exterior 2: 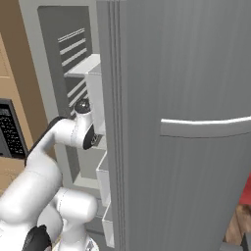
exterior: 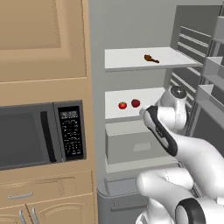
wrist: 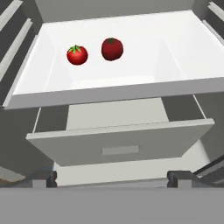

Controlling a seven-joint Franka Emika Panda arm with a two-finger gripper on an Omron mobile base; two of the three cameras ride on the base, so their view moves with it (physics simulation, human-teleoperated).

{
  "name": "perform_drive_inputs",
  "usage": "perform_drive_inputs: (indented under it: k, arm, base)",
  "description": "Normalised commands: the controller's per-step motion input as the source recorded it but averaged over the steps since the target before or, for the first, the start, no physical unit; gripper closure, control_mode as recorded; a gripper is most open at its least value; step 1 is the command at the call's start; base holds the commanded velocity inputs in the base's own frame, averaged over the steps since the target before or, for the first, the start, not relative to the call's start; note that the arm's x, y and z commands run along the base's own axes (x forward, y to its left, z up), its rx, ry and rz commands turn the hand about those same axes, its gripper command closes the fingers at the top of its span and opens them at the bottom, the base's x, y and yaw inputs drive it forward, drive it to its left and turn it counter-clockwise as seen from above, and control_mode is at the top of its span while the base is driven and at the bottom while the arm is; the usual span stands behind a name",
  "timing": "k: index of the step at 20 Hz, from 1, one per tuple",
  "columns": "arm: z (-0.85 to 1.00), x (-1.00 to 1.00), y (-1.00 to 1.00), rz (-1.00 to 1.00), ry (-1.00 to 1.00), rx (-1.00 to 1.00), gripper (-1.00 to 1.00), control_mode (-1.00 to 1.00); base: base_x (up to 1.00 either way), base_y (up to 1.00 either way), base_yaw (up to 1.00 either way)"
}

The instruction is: Place one tomato and one chicken drumstick in each tupperware on the nearby counter, to pack two identical lunches.

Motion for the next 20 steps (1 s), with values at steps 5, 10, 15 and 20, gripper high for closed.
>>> perform_drive_inputs:
  k: [5, 10, 15, 20]
  arm:
    - [-0.19, 0.44, -0.08, 0.00, -0.09, -0.03, -1.00, -1.00]
    - [-0.24, 0.47, 0.00, 0.00, -0.10, -0.03, -1.00, -1.00]
    - [-0.10, 0.50, -0.03, 0.00, -0.01, 0.00, -1.00, -1.00]
    - [0.00, 0.55, -0.14, 0.00, 0.00, 0.00, -1.00, -1.00]
  base:
    - [0.00, 0.00, 0.00]
    - [0.00, 0.00, 0.00]
    - [0.00, 0.00, 0.00]
    - [0.00, 0.00, 0.00]
